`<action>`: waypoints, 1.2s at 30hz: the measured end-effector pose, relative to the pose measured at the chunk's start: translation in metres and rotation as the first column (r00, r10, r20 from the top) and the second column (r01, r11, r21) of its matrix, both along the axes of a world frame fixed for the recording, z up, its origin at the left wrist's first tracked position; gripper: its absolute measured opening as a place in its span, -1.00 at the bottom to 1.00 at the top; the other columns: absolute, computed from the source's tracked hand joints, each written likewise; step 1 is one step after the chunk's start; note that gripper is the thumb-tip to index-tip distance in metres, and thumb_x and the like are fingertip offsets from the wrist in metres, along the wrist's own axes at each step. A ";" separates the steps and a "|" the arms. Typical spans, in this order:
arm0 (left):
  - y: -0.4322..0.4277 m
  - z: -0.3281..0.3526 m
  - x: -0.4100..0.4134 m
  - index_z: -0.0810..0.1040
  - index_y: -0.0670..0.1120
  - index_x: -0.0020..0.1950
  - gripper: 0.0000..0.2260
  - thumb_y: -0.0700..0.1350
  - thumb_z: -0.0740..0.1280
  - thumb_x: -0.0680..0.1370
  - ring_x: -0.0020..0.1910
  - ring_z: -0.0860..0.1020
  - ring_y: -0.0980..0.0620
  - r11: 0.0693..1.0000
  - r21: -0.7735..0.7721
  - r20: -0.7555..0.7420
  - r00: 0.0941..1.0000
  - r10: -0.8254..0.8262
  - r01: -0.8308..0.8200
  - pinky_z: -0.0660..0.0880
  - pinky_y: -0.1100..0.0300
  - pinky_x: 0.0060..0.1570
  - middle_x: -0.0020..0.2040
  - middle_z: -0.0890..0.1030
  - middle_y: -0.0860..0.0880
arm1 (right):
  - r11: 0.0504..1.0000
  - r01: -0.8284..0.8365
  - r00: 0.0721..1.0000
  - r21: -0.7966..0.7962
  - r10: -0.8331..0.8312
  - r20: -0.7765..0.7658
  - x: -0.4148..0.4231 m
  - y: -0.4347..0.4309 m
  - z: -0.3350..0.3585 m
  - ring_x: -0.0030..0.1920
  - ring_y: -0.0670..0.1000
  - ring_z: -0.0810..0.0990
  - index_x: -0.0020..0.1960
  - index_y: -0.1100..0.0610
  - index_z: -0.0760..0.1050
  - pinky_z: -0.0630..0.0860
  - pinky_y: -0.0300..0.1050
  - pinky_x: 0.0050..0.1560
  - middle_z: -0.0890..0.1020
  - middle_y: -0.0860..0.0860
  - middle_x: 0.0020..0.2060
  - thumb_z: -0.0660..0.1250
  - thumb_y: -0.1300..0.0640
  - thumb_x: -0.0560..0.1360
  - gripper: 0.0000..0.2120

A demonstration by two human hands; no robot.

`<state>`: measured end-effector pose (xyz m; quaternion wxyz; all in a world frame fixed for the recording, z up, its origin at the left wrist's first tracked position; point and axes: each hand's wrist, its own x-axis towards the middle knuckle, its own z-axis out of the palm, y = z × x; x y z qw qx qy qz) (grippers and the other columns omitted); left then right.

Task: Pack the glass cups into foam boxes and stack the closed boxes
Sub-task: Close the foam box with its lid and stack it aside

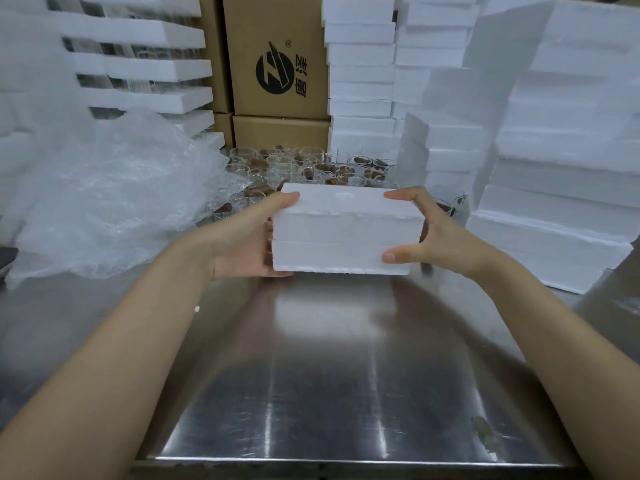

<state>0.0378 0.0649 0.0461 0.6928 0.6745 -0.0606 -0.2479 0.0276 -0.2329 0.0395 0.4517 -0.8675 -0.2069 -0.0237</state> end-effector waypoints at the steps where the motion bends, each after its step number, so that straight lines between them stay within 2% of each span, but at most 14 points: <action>1: -0.002 0.002 -0.001 0.66 0.07 0.02 -0.68 0.21 0.37 0.39 0.01 0.66 -0.03 0.999 -0.041 -0.019 1.000 -0.008 0.007 0.57 0.06 -0.03 0.07 0.67 -0.05 | 1.000 -0.001 1.000 -0.011 0.001 0.011 0.000 -0.001 0.002 -0.36 -0.43 0.50 0.28 -0.13 0.27 0.35 -0.56 -0.36 0.53 -0.46 -0.34 0.56 0.23 0.33 -0.30; 4: -0.007 0.003 -0.001 0.62 0.07 0.00 -0.73 0.20 0.27 0.50 -0.10 0.67 -0.01 0.996 -0.084 -0.016 1.000 0.019 -0.021 0.58 0.08 -0.08 -0.04 0.68 -0.05 | 0.999 -0.030 1.000 -0.014 0.030 0.004 -0.003 -0.002 0.008 -0.35 -0.45 0.48 0.29 -0.20 0.26 0.35 -0.57 -0.36 0.51 -0.41 -0.34 0.56 0.06 0.33 -0.32; 6: -0.009 0.002 -0.002 0.60 0.05 0.01 -0.74 0.16 0.24 0.52 -0.13 0.66 -0.03 0.992 -0.114 -0.008 0.999 0.051 -0.051 0.55 0.05 -0.04 -0.07 0.67 -0.06 | 0.997 -0.071 0.996 0.024 0.072 -0.055 -0.006 0.000 0.015 -0.24 -0.43 0.51 0.26 -0.31 0.26 0.38 -0.54 -0.24 0.52 -0.45 -0.18 0.41 -0.17 0.34 -0.44; 9: -0.011 0.002 -0.003 0.57 0.04 0.10 -0.74 0.11 0.22 0.52 -0.11 0.67 -0.07 0.981 -0.173 0.013 0.996 0.088 -0.084 0.55 0.00 0.01 -0.06 0.69 -0.08 | 0.984 -0.117 0.983 0.133 0.134 -0.129 -0.007 0.000 0.021 0.16 -0.18 0.55 0.28 -0.39 0.26 0.46 -0.19 0.15 0.50 -0.22 0.22 0.27 -0.34 0.34 -0.47; 11: -0.013 0.004 -0.003 0.54 0.05 0.13 -0.75 0.08 0.23 0.52 -0.12 0.69 -0.07 0.968 -0.231 0.049 0.993 0.111 -0.097 0.61 0.00 -0.08 -0.08 0.71 -0.08 | 0.975 -0.134 0.979 0.180 0.158 -0.129 -0.010 0.000 0.025 0.28 -0.13 0.50 0.38 -0.39 0.19 0.51 -0.05 0.20 0.43 -0.32 0.30 0.31 -0.31 0.37 -0.38; 14: -0.018 0.008 -0.008 0.51 0.06 0.16 -0.76 0.04 0.25 0.52 -0.12 0.69 -0.07 0.941 -0.323 0.112 0.983 0.144 -0.101 0.62 -0.01 -0.21 -0.11 0.72 -0.06 | 0.977 -0.122 0.987 0.175 0.138 -0.083 -0.023 -0.002 0.039 0.21 -0.46 0.41 0.49 -0.35 0.07 0.50 -0.42 0.01 0.37 -0.62 0.18 0.35 -0.18 0.47 -0.30; 16: -0.031 0.011 -0.013 0.50 0.06 0.16 -0.78 0.02 0.23 0.53 -0.13 0.69 -0.07 0.924 -0.364 0.138 0.974 0.178 -0.118 0.63 -0.04 -0.21 -0.11 0.72 -0.05 | 0.982 -0.079 0.996 0.172 0.085 -0.028 -0.033 -0.009 0.049 0.18 -0.55 0.34 0.47 -0.39 0.08 0.42 -0.55 -0.03 0.33 -0.66 0.17 0.36 -0.18 0.47 -0.31; 18: -0.050 0.016 -0.016 0.51 0.05 0.11 -0.82 -0.01 0.19 0.56 -0.17 0.70 -0.05 0.910 -0.386 0.141 0.965 0.220 -0.151 0.64 -0.09 -0.15 -0.15 0.72 -0.04 | 0.980 -0.003 0.998 0.198 -0.010 0.063 -0.043 -0.018 0.053 0.24 -0.33 0.39 0.43 -0.45 0.11 0.46 -0.38 0.11 0.33 -0.55 0.28 0.36 -0.24 0.41 -0.32; 20: -0.068 0.024 -0.021 0.51 0.04 0.06 -0.86 -0.04 0.17 0.58 -0.23 0.69 -0.02 0.902 -0.398 0.146 0.960 0.241 -0.166 0.63 -0.09 -0.18 -0.20 0.72 -0.02 | 0.973 0.062 0.984 0.224 -0.097 0.149 -0.054 -0.027 0.050 0.11 -0.20 0.41 0.43 -0.47 0.09 0.38 -0.19 0.28 0.43 -0.35 0.24 0.33 -0.28 0.40 -0.32; 22: -0.080 0.033 -0.025 0.53 0.06 0.01 -0.85 -0.05 0.17 0.58 -0.24 0.69 -0.01 0.905 -0.403 0.184 0.957 0.224 -0.134 0.64 -0.07 -0.23 -0.20 0.72 -0.01 | 0.962 0.110 0.962 0.249 -0.166 0.217 -0.066 -0.034 0.048 0.01 -0.23 0.37 0.42 -0.47 0.09 0.34 -0.19 0.30 0.45 -0.29 0.08 0.31 -0.30 0.41 -0.34; 26: -0.105 0.060 -0.030 0.67 0.13 -0.09 -0.73 0.00 0.16 0.56 -0.08 0.68 -0.08 0.930 -0.369 0.284 0.952 0.114 -0.002 0.56 -0.21 0.01 -0.05 0.71 -0.02 | 0.939 0.189 0.907 0.288 -0.279 0.315 -0.086 -0.051 0.062 0.14 -0.18 0.44 0.39 -0.49 0.14 0.39 -0.26 0.30 0.51 -0.21 0.13 0.28 -0.30 0.44 -0.42; 30: -0.143 0.093 -0.036 0.58 0.02 0.05 -0.76 0.03 0.15 0.58 -0.08 0.66 -0.06 0.960 -0.275 0.310 0.950 0.031 0.058 0.61 -0.05 -0.04 -0.01 0.65 -0.09 | 0.910 0.264 0.861 0.318 -0.371 0.348 -0.099 -0.078 0.090 0.24 -0.19 0.49 0.40 -0.34 0.29 0.39 -0.05 0.37 0.54 -0.30 0.19 0.27 -0.22 0.50 -0.52; 33: -0.164 0.106 -0.040 0.48 -0.06 0.29 -0.65 0.06 0.16 0.57 -0.03 0.63 -0.09 0.968 -0.219 0.319 0.947 -0.046 0.121 0.60 -0.02 -0.09 0.10 0.60 -0.13 | 0.888 0.282 0.846 0.362 -0.409 0.343 -0.114 -0.101 0.097 0.29 -0.11 0.50 0.37 -0.33 0.34 0.44 0.20 0.32 0.51 -0.17 0.32 0.30 -0.26 0.48 -0.53; 36: -0.183 0.118 -0.041 0.42 -0.11 0.41 -0.54 0.09 0.18 0.57 0.11 0.61 -0.09 0.970 -0.172 0.396 0.914 -0.094 0.174 0.52 -0.08 0.21 0.22 0.59 -0.14 | 0.869 0.283 0.823 0.407 -0.438 0.362 -0.124 -0.118 0.100 0.22 -0.13 0.56 0.31 -0.40 0.37 0.52 0.23 0.21 0.62 -0.07 0.12 0.32 -0.31 0.44 -0.56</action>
